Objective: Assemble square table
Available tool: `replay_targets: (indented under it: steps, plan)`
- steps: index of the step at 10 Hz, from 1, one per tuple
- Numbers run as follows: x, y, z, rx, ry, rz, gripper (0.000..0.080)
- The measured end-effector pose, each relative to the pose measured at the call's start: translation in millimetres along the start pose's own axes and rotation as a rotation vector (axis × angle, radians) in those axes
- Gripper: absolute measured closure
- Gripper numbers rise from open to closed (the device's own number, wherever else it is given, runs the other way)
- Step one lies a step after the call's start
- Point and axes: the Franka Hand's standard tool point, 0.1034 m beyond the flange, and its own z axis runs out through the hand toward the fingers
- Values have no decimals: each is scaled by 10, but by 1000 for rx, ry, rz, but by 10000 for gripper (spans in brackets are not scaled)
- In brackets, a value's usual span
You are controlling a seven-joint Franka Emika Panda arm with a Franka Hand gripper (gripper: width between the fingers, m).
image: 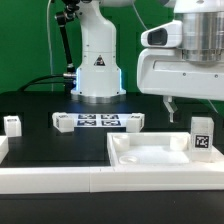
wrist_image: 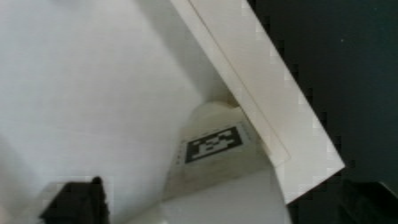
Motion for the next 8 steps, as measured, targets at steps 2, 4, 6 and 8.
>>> replay_targets:
  steps: [2, 4, 6, 8]
  plan:
    - [15, 5, -2, 1, 1, -132, 150]
    - [15, 5, 0, 1, 2, -238, 150]
    - [25, 15, -1, 2, 2, -348, 150]
    - [24, 17, 1, 2, 1, -341, 411]
